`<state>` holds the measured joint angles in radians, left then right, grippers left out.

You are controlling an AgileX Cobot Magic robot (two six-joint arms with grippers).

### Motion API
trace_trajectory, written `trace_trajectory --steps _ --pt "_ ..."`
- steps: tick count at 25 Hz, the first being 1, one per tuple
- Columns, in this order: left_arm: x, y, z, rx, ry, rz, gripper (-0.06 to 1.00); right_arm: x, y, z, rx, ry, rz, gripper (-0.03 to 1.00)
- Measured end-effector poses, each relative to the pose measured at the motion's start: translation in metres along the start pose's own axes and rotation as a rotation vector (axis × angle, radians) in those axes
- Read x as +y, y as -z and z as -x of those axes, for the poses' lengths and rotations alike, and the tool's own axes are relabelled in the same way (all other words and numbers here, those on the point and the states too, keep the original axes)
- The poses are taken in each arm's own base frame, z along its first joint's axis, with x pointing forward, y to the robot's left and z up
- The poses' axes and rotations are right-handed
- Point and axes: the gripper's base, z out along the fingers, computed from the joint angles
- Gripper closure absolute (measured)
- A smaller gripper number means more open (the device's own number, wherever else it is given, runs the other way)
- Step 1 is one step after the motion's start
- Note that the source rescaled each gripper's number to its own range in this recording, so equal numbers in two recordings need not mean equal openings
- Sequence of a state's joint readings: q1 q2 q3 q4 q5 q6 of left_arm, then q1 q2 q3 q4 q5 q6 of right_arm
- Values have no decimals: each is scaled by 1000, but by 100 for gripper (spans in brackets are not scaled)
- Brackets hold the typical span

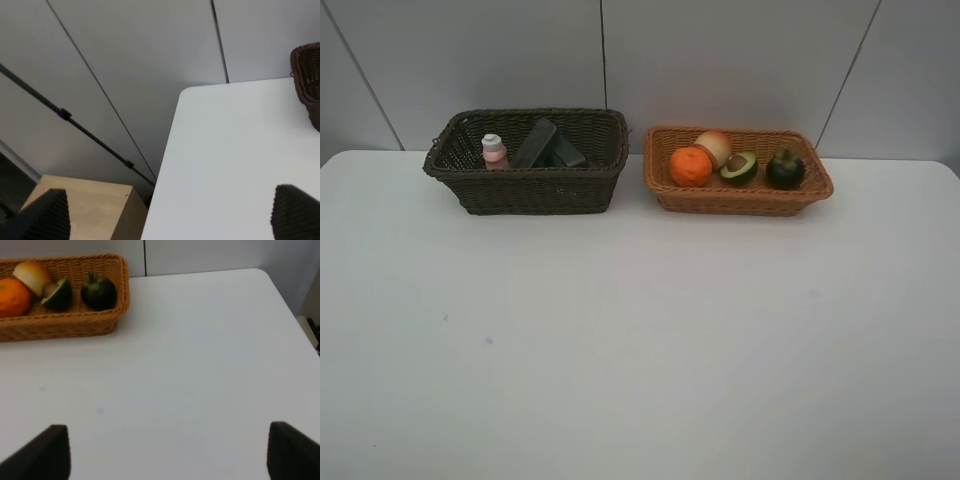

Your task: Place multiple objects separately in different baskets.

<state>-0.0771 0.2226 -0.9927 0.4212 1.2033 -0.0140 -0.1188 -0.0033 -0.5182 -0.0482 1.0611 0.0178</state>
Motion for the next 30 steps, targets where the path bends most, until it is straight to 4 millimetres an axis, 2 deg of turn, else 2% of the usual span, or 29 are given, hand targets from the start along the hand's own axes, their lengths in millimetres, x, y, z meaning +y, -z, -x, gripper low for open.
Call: trace_trajectory --steps 3,8,16,20,30 --pt "-16 -2 -22 46 53 -21 -5 0 0 0 0 0 0 -2" --pt "-43 -26 -60 158 96 -118 -5 0 0 0 0 0 0 -2" --pt "-66 -52 -91 192 174 -209 -5 0 0 0 0 0 0 -2" --pt "-67 -52 -98 161 171 -231 -5 0 0 0 0 0 0 -2" --pt "-64 -54 -97 132 138 -313 -5 0 0 0 0 0 0 -2"
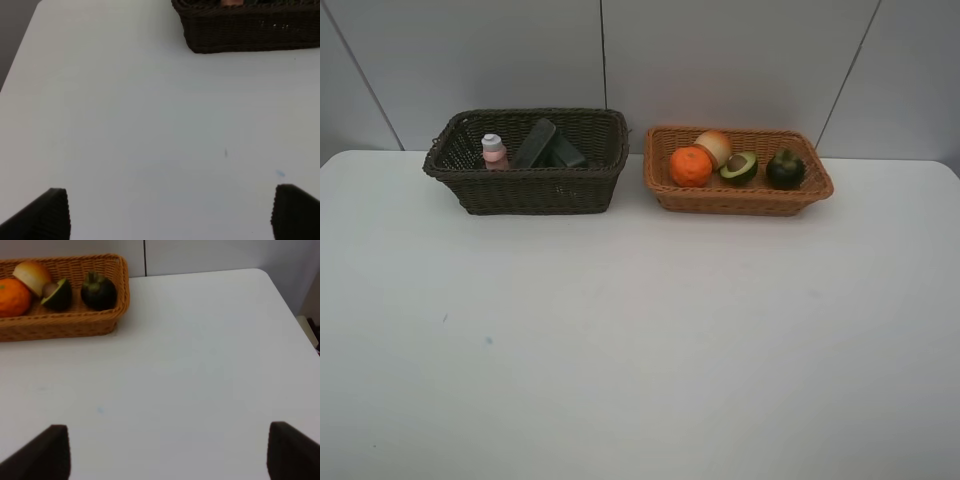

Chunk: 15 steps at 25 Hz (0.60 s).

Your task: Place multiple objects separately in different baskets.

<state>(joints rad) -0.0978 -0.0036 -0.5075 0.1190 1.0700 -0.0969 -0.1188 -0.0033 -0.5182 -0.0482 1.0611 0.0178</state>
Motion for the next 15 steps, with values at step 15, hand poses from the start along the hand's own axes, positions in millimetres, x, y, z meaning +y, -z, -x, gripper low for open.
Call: trace_trajectory --steps 15 --pt "1 0 0 -3 1 8 -5 0 0 0 0 0 0 -2"
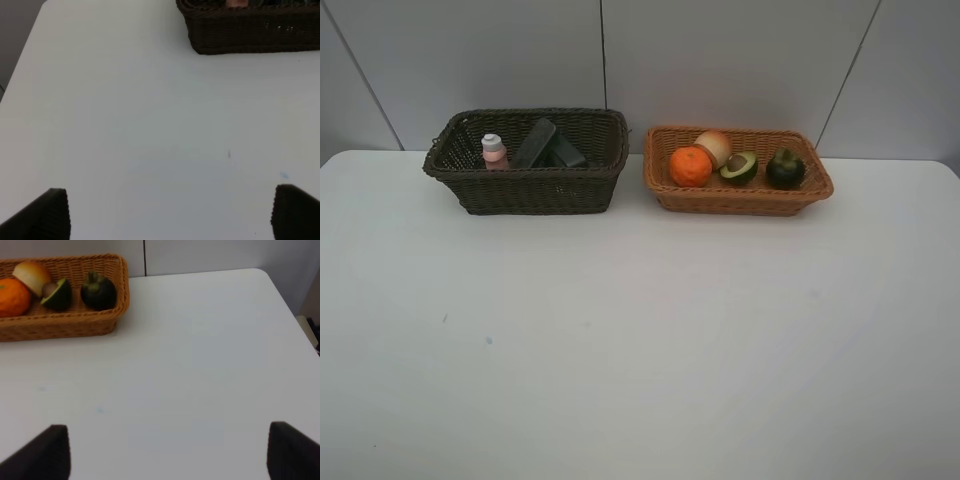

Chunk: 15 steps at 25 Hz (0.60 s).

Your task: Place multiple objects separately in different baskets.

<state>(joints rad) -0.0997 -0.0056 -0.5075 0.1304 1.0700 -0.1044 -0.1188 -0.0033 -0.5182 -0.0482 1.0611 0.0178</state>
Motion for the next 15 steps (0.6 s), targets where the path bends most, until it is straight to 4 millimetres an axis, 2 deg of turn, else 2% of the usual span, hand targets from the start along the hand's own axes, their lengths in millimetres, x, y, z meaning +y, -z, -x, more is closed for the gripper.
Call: trace_trajectory --steps 15 --pt "0 0 0 -2 0 0 -5 0 0 0 0 0 0 -2"
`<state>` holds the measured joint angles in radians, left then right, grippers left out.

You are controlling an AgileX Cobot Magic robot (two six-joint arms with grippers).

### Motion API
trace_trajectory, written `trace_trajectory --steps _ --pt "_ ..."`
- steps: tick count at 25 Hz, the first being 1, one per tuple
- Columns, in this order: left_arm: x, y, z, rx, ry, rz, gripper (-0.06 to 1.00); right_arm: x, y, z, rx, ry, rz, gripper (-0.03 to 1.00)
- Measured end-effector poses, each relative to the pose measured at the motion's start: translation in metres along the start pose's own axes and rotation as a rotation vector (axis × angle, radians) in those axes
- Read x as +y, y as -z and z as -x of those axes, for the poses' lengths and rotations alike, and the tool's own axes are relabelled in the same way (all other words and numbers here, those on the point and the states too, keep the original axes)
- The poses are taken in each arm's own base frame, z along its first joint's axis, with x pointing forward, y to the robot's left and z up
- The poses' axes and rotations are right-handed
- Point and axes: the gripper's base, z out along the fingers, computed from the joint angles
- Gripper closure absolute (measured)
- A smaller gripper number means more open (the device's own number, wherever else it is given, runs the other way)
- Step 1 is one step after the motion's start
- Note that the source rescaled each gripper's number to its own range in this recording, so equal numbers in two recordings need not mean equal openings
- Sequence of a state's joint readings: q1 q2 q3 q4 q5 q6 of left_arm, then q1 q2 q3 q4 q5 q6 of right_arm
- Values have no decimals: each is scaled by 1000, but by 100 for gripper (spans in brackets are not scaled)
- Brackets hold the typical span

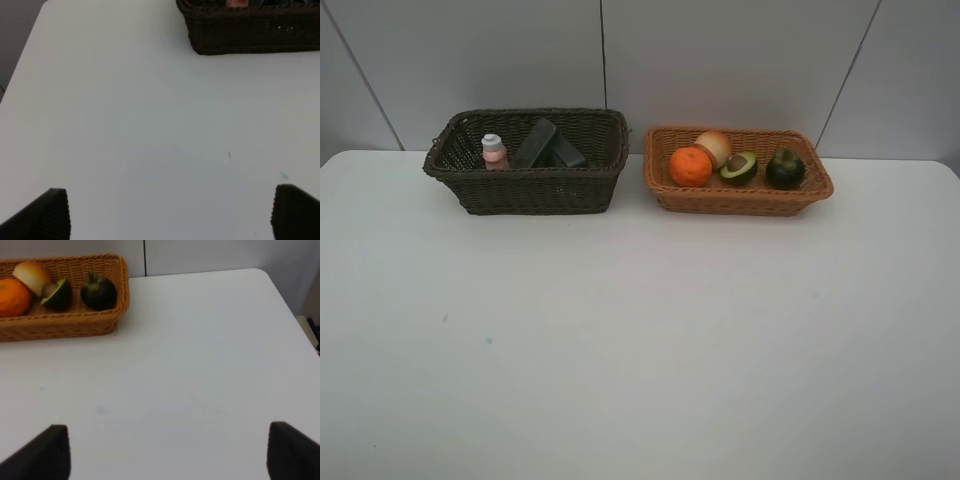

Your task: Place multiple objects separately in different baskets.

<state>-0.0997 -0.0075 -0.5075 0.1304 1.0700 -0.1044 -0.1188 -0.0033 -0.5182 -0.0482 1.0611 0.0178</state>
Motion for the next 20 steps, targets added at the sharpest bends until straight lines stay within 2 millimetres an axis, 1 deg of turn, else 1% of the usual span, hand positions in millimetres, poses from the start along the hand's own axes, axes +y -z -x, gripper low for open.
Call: trace_trajectory --steps 20 --pt "0 0 0 0 1 0 -5 0 0 0 0 0 0 -2"
